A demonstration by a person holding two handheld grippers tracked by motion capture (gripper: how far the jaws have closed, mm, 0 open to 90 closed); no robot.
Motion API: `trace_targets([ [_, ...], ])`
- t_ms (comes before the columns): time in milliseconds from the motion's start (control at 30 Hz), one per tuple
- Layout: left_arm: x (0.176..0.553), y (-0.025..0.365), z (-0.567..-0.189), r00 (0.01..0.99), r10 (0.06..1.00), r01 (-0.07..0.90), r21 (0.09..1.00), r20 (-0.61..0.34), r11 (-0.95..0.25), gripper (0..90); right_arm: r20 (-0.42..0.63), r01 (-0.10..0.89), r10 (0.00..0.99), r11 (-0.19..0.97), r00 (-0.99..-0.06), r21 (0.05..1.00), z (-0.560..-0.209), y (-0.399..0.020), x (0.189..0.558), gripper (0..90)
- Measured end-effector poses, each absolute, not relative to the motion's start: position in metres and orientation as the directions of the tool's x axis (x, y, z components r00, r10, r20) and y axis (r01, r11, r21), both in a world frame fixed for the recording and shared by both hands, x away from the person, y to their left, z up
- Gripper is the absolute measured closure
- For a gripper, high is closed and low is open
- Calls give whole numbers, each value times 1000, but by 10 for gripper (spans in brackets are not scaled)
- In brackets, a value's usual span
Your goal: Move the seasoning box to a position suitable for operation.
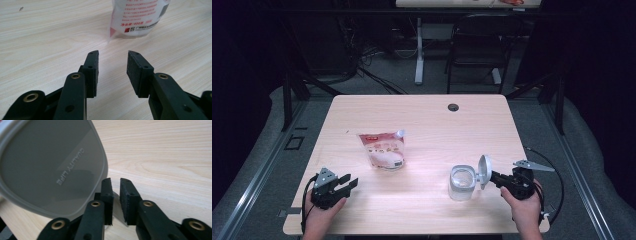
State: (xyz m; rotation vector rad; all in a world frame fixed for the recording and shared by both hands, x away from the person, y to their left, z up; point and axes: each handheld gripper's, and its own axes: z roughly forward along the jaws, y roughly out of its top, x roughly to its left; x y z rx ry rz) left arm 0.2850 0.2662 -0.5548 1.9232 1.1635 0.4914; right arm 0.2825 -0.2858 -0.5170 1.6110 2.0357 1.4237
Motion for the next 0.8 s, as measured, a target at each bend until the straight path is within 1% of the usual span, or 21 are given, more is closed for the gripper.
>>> trace_targets([
  [100, 285, 266, -555, 498, 863, 545, 804, -82, -238, 620, 362, 645, 845, -28, -393, 764, -521, -288, 280, 723],
  [200, 285, 266, -555, 497, 864, 546, 803, -82, -238, 618, 341, 646, 858, -15, -384, 763, -524, -290, 277, 685],
  [267, 285, 265, -554, 497, 864, 546, 803, -83, -238, 619, 308, 630, 869, 6, -388, 777, -526, -292, 275, 653],
  [433, 286, 264, -554, 506, 859, 542, 804, -78, -246, 619, 268, 628, 873, 55, -408, 776, -532, -295, 271, 628],
  [467, 286, 264, -554, 506, 859, 542, 804, -79, -245, 618, 237, 620, 880, 80, -411, 780, -534, -295, 270, 614],
  [567, 286, 265, -554, 503, 860, 545, 802, -80, -245, 618, 208, 601, 882, 100, -422, 793, -535, -294, 267, 587],
  [733, 286, 264, -554, 507, 858, 542, 803, -80, -246, 618, 190, 591, 882, 118, -432, 798, -536, -289, 264, 551],
  [767, 286, 264, -554, 505, 859, 544, 803, -82, -243, 618, 186, 598, 883, 126, -431, 791, -537, -288, 263, 551],
  [800, 286, 264, -554, 506, 859, 543, 803, -82, -243, 618, 190, 600, 882, 123, -431, 790, -538, -287, 263, 574],
])
